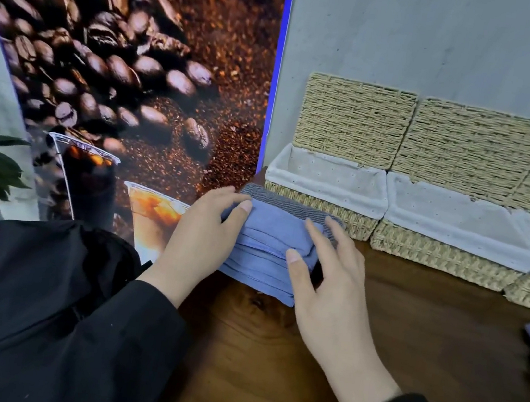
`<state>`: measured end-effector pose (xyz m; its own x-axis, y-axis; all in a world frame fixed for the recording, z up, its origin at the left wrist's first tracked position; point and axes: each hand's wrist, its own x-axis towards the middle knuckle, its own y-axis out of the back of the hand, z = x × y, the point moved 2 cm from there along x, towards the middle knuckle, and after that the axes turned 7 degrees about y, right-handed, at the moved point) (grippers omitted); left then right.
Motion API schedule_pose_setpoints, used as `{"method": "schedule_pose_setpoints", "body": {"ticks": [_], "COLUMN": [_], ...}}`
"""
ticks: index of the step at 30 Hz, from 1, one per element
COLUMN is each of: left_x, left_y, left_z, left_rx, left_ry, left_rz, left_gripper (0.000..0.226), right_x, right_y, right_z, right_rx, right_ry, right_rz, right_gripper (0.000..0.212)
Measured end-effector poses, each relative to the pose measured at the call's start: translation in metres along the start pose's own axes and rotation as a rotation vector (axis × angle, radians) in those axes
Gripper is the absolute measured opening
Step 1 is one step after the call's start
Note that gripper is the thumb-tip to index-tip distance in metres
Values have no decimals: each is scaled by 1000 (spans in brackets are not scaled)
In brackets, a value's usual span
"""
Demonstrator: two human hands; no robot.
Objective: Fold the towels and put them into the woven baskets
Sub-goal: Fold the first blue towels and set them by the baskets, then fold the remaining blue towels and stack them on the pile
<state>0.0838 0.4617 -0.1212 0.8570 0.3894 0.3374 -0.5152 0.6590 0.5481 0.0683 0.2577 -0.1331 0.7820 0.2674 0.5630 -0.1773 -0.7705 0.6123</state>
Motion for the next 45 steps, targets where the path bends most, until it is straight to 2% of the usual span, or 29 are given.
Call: {"method": "schedule_pose_setpoints", "body": {"ticks": [3,5,9,11,14,16,18,20,24,27,30,35,40,45], "left_x": [-7,-15,-22,-24,-33,-44,-63,-85,-124,-144,-160,-177,-185,-187], "left_y": [4,0,-13,-14,-15,-19,-30,-47,-96,-133,-165,-199,-227,-242], "left_z": [8,16,17,14,22,35,56,77,118,143,161,185,207,223], "left_rx": [73,133,211,220,218,138,19,-101,-257,-211,-122,-145,-194,-222], "left_ry": [-228,-386,-350,-352,-446,-519,-570,-564,-415,-333,-332,-326,-330,-352], "left_rz": [63,10,-139,-109,20,110,117,51,-146,-312,-417,-480,-487,-480], "left_gripper": [41,46,63,61,50,45,46,45,30,36,44,46,46,42], "right_x": [-1,-2,-3,-6,-14,-24,-36,-48,-73,-91,-107,-131,-136,-128], "right_y": [0,-3,-8,-5,7,20,38,57,109,152,200,272,303,302], "right_z": [-3,-3,8,10,8,7,12,21,51,78,112,175,216,216], "right_rx": [-81,-158,-211,-174,-71,-36,-19,-25,-113,-238,-416,-656,-698,-660], "right_ry": [108,161,122,128,126,132,123,107,49,26,-7,-194,-319,-366], "right_rz": [-45,-109,-157,-146,-83,-12,49,103,179,246,338,378,267,393], "right_gripper": [63,63,65,64,63,58,50,44,39,35,30,33,48,11]}}
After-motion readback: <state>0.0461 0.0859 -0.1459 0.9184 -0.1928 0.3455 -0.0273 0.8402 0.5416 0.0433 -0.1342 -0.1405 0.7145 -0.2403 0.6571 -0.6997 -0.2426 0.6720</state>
